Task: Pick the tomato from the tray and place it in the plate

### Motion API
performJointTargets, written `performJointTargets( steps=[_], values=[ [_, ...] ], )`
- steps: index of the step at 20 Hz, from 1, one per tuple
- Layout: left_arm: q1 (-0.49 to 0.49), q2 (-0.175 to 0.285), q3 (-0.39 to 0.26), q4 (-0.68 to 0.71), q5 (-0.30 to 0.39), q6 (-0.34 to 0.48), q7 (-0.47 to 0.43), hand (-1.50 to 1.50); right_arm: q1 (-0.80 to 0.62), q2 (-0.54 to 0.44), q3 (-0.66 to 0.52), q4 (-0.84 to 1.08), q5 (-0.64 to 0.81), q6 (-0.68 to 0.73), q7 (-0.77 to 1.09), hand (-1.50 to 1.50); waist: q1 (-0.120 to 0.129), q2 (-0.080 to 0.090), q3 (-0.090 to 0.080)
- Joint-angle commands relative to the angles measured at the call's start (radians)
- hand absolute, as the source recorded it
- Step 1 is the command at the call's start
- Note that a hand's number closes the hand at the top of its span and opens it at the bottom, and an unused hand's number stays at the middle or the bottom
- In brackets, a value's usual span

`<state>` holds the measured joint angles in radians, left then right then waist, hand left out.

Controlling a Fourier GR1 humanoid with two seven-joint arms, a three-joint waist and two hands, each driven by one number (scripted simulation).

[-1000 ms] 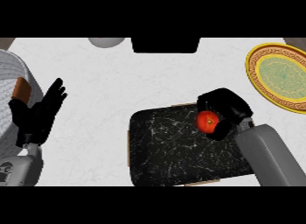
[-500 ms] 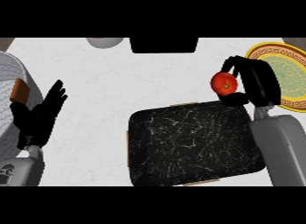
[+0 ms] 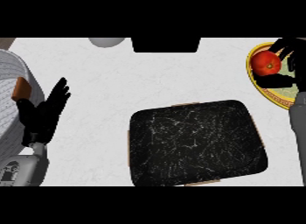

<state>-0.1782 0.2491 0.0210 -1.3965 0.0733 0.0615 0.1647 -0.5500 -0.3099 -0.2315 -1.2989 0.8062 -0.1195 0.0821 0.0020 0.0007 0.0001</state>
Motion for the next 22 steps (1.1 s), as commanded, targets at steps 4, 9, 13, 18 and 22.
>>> performJointTargets(
  steps=[4,9,13,18,22],
  values=[
    [-0.012,-0.008,0.007,0.031,-0.009,-0.029,-0.034,0.00,-0.069,-0.114,-0.146,0.302,-0.070,-0.091,-0.143,1.50,0.009,0.004,0.000],
    [-0.054,0.032,0.047,0.024,0.021,-0.064,0.011,0.00,-0.151,-0.212,-0.196,0.592,-0.077,-0.143,-0.288,1.50,0.019,0.007,0.001],
    [0.007,0.002,0.021,-0.003,-0.002,-0.050,-0.018,0.00,-0.183,-0.293,-0.195,0.778,-0.046,-0.131,-0.363,1.50,0.029,0.010,0.002],
    [-0.008,-0.013,0.015,-0.010,0.004,-0.049,-0.013,0.00,-0.176,-0.317,-0.253,0.916,-0.124,0.034,-0.388,1.50,0.039,0.016,0.004],
    [-0.041,-0.011,0.011,0.001,-0.003,-0.054,0.004,0.00,-0.227,-0.398,-0.224,1.009,-0.087,0.101,-0.520,-1.50,0.047,0.021,0.005]
  ],
)
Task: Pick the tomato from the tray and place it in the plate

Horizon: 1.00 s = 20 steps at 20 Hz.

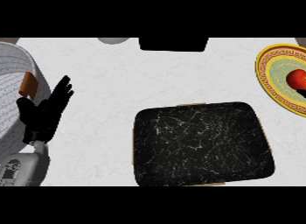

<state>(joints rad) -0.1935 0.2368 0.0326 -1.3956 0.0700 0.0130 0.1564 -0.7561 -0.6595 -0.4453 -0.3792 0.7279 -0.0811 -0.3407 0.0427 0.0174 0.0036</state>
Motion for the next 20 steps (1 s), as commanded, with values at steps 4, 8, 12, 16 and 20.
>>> performJointTargets(
  steps=[4,8,12,16,20],
  values=[
    [-0.008,-0.015,-0.013,-0.005,-0.023,0.013,0.008,0.00,-0.039,0.000,-0.044,0.093,-0.038,-0.062,-0.191,-1.50,0.005,0.001,0.001],
    [0.017,-0.019,-0.002,-0.012,-0.026,0.031,-0.002,0.00,-0.087,-0.028,-0.128,0.039,-0.156,0.055,-0.350,-1.50,-0.010,-0.008,0.000],
    [-0.007,-0.003,0.014,-0.038,0.008,0.004,0.064,0.00,-0.100,-0.049,-0.194,0.045,-0.258,0.204,-0.396,-1.50,-0.028,-0.015,-0.002],
    [0.007,0.002,0.027,0.001,-0.012,0.011,0.008,0.00,-0.127,-0.033,-0.254,0.119,-0.333,0.276,-0.253,-1.50,-0.029,-0.012,-0.003],
    [-0.002,-0.003,0.019,-0.005,-0.012,0.009,0.034,0.00,-0.157,-0.143,-0.271,0.175,-0.374,0.518,-0.151,-1.50,-0.029,-0.013,-0.002]
  ],
)
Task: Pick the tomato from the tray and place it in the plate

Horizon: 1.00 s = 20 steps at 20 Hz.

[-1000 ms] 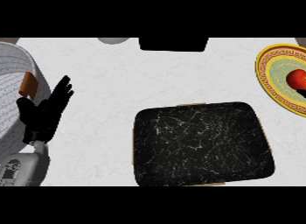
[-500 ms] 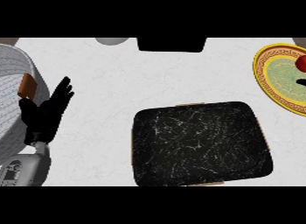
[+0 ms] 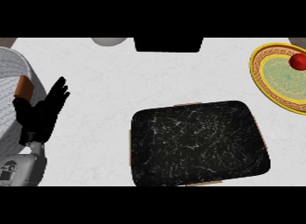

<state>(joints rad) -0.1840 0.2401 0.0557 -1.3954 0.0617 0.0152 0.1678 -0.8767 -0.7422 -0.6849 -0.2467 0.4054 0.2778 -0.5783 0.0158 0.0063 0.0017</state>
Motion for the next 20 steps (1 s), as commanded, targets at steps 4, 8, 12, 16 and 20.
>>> performJointTargets(
  steps=[4,8,12,16,20],
  values=[
    [-0.006,-0.045,-0.022,-0.018,-0.031,0.039,-0.002,0.00,0.052,-0.041,-0.025,0.044,-0.065,0.185,-0.006,-1.50,0.009,0.004,0.001],
    [-0.009,-0.021,-0.013,-0.049,-0.018,0.010,0.029,0.00,0.084,-0.110,-0.040,0.040,-0.084,0.207,-0.049,-1.50,0.016,0.007,0.002],
    [0.012,-0.039,-0.030,-0.060,-0.036,0.022,0.033,0.00,0.129,-0.076,-0.027,0.043,-0.079,0.173,-0.111,-1.50,0.021,0.009,0.003],
    [0.003,-0.028,-0.013,-0.049,-0.012,-0.006,0.040,0.00,0.163,-0.155,-0.031,0.043,-0.090,0.219,-0.113,-1.50,0.016,0.007,0.003],
    [0.033,-0.035,-0.022,-0.033,-0.026,-0.016,-0.016,0.00,0.176,-0.160,-0.033,0.054,-0.095,0.200,-0.118,-1.50,0.022,0.009,0.003]
  ],
)
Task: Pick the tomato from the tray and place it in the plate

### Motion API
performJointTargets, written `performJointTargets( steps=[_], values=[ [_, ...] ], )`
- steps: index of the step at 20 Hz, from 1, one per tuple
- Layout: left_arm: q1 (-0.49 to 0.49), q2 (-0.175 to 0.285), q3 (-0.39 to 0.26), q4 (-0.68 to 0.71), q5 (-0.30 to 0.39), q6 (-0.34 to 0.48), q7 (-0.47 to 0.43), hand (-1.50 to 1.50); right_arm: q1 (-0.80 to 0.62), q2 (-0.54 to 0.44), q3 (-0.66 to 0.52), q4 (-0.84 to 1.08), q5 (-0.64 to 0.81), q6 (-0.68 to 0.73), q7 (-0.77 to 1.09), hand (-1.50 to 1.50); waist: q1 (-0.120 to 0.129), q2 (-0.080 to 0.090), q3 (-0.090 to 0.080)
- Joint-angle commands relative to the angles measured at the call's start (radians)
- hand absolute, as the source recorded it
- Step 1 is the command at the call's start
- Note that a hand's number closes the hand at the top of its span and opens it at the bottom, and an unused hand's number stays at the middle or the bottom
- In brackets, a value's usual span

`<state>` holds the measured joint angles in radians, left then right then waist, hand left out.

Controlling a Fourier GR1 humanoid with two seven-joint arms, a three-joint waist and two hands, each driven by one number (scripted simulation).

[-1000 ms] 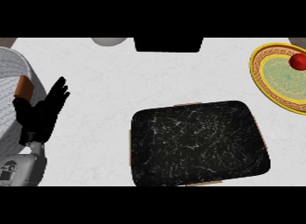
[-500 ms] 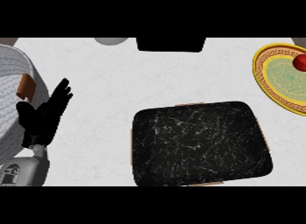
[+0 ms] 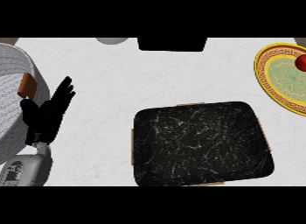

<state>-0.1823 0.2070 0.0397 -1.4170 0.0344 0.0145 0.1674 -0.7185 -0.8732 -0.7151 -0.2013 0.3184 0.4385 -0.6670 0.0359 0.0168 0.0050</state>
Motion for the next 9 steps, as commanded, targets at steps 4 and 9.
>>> performJointTargets(
  steps=[4,9],
  values=[
    [0.011,0.014,0.014,-0.017,0.017,-0.024,0.012,0.00,0.081,-0.061,0.003,0.019,0.000,0.062,-0.071,-1.50,0.004,0.002,0.002],
    [-0.067,-0.007,0.012,0.030,-0.009,0.016,0.030,0.00,0.053,-0.078,0.025,0.023,0.016,0.059,-0.023,-1.50,0.003,0.006,0.002]
  ],
)
